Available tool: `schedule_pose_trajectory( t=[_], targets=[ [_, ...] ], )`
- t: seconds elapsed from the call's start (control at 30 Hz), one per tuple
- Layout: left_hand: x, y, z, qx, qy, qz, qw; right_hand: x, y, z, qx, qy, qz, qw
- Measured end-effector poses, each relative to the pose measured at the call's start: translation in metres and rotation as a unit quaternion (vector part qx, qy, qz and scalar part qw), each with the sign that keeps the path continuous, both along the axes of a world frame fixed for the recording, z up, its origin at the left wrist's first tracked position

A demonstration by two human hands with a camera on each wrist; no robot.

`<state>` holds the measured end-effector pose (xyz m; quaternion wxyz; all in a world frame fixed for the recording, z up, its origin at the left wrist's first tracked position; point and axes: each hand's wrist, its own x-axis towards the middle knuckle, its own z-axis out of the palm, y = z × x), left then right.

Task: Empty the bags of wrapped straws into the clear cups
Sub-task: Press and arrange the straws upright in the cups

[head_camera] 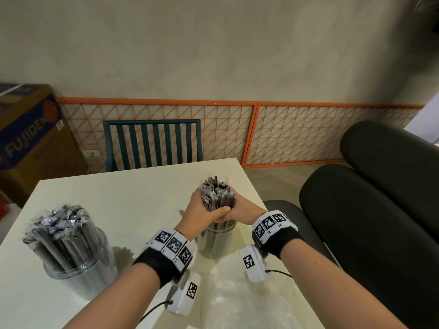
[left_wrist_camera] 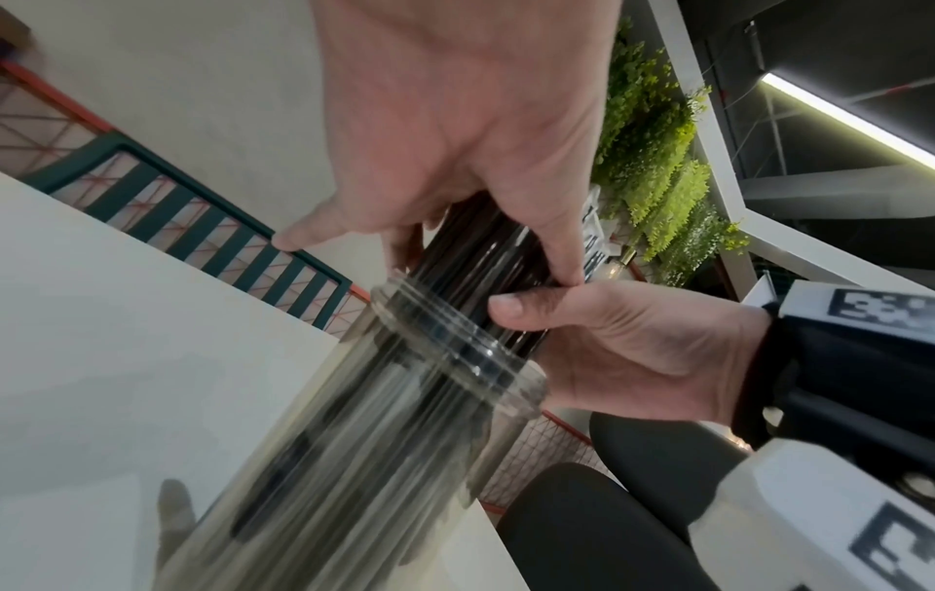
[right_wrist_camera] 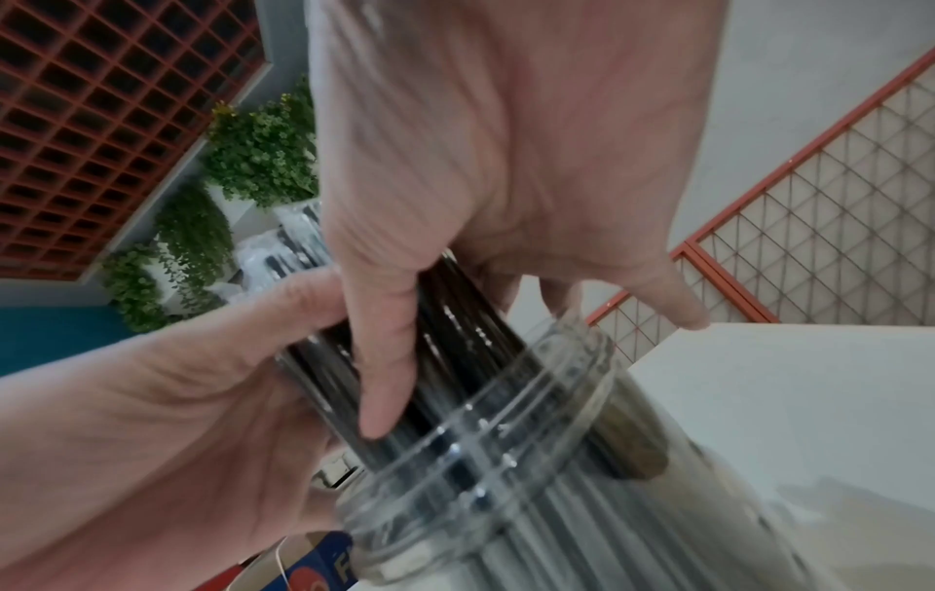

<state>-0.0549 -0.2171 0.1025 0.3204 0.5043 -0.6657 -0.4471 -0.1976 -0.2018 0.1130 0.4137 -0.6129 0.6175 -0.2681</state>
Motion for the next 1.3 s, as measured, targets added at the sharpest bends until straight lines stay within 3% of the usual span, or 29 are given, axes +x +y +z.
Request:
schedule_pose_trajectory(
  t=[0.17,0.33,0.43,0.57,0.67,0.77,0.87,1.03,1.2,1.3],
  targets=[
    [0.006,-0.012,0.02,-0.021,-0.017,-0.032,0.999,-0.006,-0.002,0.013,-0.055,-0.01,-0.021,0.998],
    [0.03,-0.027,0.046,0.027,-0.043,-0.21,0.976,-0.024,0.003,0.031,-0.047,0.049,0.038,0.997],
    [0.035,-0.032,0.038,0.049,-0.089,-0.265,0.959,-0.027,0.005,0.021,-0.028,0.092,0.074,0.993],
    [0.028,-0.015,0.022,0.062,-0.033,-0.248,0.966,-0.023,0.012,0.009,-0.025,0.076,0.07,0.994],
    [0.019,0.0,0.009,0.041,-0.001,-0.18,0.983,-0.017,0.013,0.002,-0.032,0.048,0.082,0.995],
    [0.009,0.003,0.002,0.014,0.006,-0.094,0.995,-0.009,0.011,-0.004,-0.04,0.02,0.083,0.996],
    [0.005,0.001,0.004,-0.008,-0.028,-0.043,0.999,-0.003,0.01,-0.005,-0.049,0.002,0.032,0.998],
    [0.018,-0.01,0.018,-0.018,-0.005,-0.073,0.997,-0.009,0.01,0.014,-0.11,0.005,-0.024,0.994],
    [0.034,-0.016,0.025,0.009,-0.042,-0.195,0.98,-0.021,0.011,0.024,-0.068,0.128,0.066,0.987],
    [0.034,-0.014,0.014,0.039,-0.073,-0.203,0.976,-0.021,0.012,0.01,-0.051,0.174,0.096,0.979]
  ],
)
